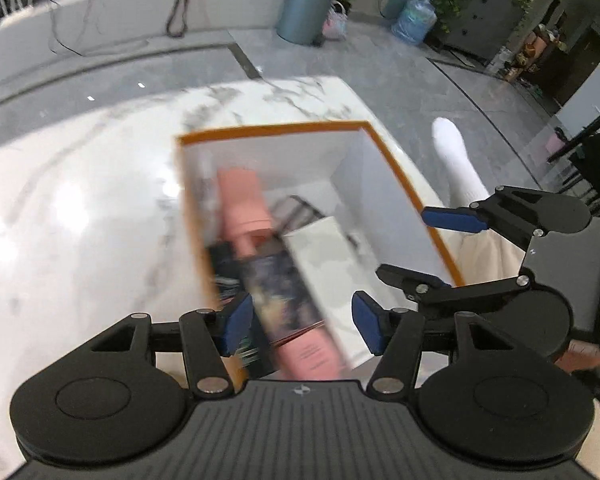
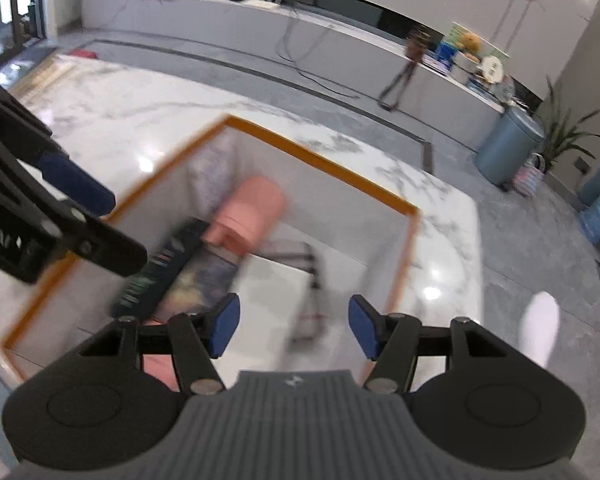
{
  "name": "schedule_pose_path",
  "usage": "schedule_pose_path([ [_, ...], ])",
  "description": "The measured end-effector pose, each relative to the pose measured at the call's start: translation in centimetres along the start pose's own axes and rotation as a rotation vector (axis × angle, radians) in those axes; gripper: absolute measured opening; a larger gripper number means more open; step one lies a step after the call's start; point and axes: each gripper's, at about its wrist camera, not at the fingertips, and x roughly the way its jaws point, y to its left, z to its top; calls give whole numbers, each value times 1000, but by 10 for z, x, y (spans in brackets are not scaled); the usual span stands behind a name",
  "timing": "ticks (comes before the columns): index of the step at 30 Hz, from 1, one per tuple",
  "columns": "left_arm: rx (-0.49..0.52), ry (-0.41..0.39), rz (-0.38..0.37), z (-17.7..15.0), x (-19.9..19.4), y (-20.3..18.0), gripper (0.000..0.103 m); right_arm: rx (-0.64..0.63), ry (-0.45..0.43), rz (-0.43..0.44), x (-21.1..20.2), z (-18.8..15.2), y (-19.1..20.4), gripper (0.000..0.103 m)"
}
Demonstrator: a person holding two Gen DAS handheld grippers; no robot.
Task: Organize rigid objects
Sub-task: 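Move both tools to the yellow tape measure and brown cardboard square, then grasp the yellow tape measure with the left tool while the right tool grasps the cardboard square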
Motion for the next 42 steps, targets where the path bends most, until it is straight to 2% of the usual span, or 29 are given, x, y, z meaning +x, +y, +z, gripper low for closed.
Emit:
schedule_pose_path([
  [6, 32, -39, 94, -30, -43, 34, 68, -50, -47, 110, -16, 20, 46, 60],
  [11, 59, -47, 97, -56, -56, 53, 68, -151, -56, 181, -20, 33, 91, 60],
  [15, 96, -43, 103, -73, -49, 62, 67, -245, -18, 222, -12, 39, 124, 58],
  [18, 117, -44, 60, -83, -39, 72, 67, -303, 26, 230, -1, 42, 140, 58],
  [22, 127, -51, 25, -93, -22, 89, 67, -381, 76, 230, 15, 45, 153, 58],
  [24, 134, -43, 10, -93, -12, 95, 67, -453, 74, 216, 19, 44, 160, 58],
  [29, 171, -6, -22, -95, 12, 104, 67, -533, 117, 260, 31, 48, 167, 58],
  [31, 174, 4, -34, -94, 20, 108, 62, -551, 139, 259, 36, 49, 167, 58],
  [33, 174, 18, -54, -92, 28, 111, 52, -554, 161, 264, 42, 51, 167, 58],
  [37, 164, 34, -89, -86, 38, 116, 39, -559, 186, 270, 52, 55, 169, 58],
  [39, 144, 38, -113, -84, 39, 119, 28, -554, 199, 277, 56, 56, 169, 57],
  [42, 150, 41, -116, -85, 37, 121, 24, -556, 217, 288, 61, 56, 174, 57],
])
